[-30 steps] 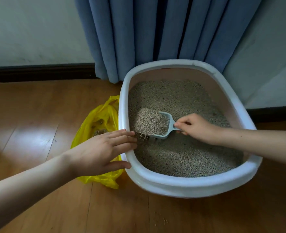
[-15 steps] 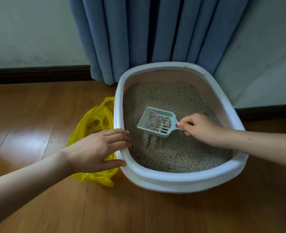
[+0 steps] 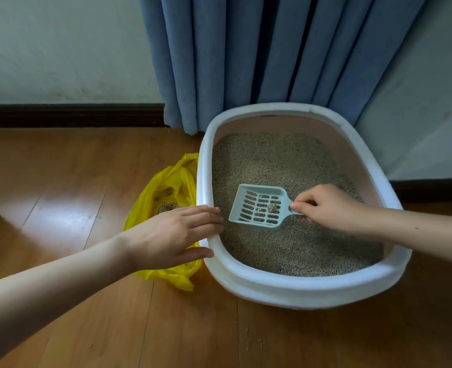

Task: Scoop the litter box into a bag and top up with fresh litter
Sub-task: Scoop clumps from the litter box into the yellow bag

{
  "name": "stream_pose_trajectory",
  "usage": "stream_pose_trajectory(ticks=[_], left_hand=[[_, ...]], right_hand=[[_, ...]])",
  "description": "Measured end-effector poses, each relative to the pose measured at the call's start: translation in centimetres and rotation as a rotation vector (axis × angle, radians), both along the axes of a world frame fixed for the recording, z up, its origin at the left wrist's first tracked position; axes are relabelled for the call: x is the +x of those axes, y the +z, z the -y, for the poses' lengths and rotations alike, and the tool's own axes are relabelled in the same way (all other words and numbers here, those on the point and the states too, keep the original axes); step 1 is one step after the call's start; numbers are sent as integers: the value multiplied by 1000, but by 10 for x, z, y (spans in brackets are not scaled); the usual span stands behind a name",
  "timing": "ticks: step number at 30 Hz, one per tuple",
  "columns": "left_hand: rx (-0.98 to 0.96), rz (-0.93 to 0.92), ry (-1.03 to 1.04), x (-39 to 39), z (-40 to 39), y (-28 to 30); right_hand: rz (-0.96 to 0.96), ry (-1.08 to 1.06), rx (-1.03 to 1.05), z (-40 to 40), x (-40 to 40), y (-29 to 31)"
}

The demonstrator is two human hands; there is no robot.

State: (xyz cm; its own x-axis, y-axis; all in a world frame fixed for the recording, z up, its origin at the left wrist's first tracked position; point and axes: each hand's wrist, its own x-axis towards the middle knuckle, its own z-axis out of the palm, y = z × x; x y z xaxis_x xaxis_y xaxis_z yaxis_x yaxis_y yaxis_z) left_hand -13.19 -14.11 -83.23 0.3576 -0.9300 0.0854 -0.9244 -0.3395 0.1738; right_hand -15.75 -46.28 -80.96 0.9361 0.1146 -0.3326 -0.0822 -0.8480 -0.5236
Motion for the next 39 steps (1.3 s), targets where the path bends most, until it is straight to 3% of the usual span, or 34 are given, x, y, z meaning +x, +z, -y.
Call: stream_pose_trajectory(ticks=[4,6,9,12,15,18,22,25,27,30,33,35,37,39], left_hand=[[-29,8,-2,-3,-4,1],[-98,12,94,0,-13,6],[-237,47,416,16,-39,11],[-211,55,777,35,-65,8],[-120,-214,1145,42,-78,0],[-18,-490,1304,43,-83,-11],[-72,-555,1305,42,-88,-16],[-130,-471,1279,42,-92,-13],[-152,-456,1269,43,-93,-12],[-159,-428,1254,43,-90,-12],[-192,-366,1185,41,-83,-6],[-210,-303,1090,41,-74,0],[-237,-254,983,39,-61,9],[-279,-230,865,35,-45,18]], right_hand=[[26,-27,68,-12,11,9],[57,-25,73,-22,20,18],[108,31,80,-46,34,36],[171,143,15,-79,49,48],[287,235,-116,-110,61,46],[394,384,-353,-139,65,41],[648,664,-731,-164,63,26],[914,690,-745,-169,61,17],[946,719,-801,-171,56,17],[687,641,-666,-162,55,25],[295,265,-188,-129,66,46],[198,20,53,-99,75,56],[172,-148,91,-63,84,62],[176,-184,-61,-32,91,61]])
